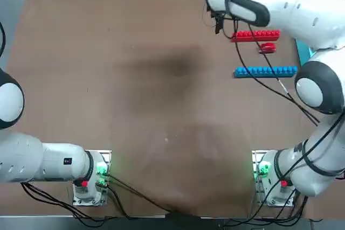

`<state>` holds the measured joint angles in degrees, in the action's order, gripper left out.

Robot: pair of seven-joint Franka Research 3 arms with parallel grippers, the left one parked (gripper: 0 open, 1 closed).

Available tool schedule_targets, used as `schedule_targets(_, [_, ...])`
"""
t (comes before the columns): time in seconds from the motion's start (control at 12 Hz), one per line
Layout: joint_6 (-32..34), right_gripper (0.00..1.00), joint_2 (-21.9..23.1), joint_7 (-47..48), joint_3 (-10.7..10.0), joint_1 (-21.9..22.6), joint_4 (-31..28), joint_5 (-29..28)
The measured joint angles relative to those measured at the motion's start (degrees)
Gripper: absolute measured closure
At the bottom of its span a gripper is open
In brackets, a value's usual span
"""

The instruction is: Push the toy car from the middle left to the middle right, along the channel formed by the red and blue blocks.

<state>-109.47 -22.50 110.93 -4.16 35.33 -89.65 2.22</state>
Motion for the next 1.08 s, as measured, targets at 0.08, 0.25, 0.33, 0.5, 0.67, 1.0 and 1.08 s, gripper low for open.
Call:
schedule_targets(0.08, [1.27, 0.00, 1.14, -2.87, -0.08, -1.00, 0.11, 0.13])
schedule_targets(0.25, [6.33, 0.00, 5.08, -14.88, -0.25, -4.93, 0.34, 0.33])
schedule_targets(0.33, [7.56, 0.00, 6.34, -19.44, -0.30, -6.36, 0.39, 0.70])
schedule_targets(0.5, [9.29, 0.00, 8.80, -28.94, -0.38, -9.26, 0.40, 1.49])
schedule_targets(0.67, [10.39, 0.00, 11.01, -39.46, -0.40, -12.06, 0.40, 1.68])
schedule_targets(1.0, [11.99, 0.00, 14.20, -60.14, -0.42, -17.43, 0.37, 1.69])
schedule_targets(1.08, [12.07, 0.00, 14.72, -64.65, -0.42, -18.74, 0.36, 1.65])
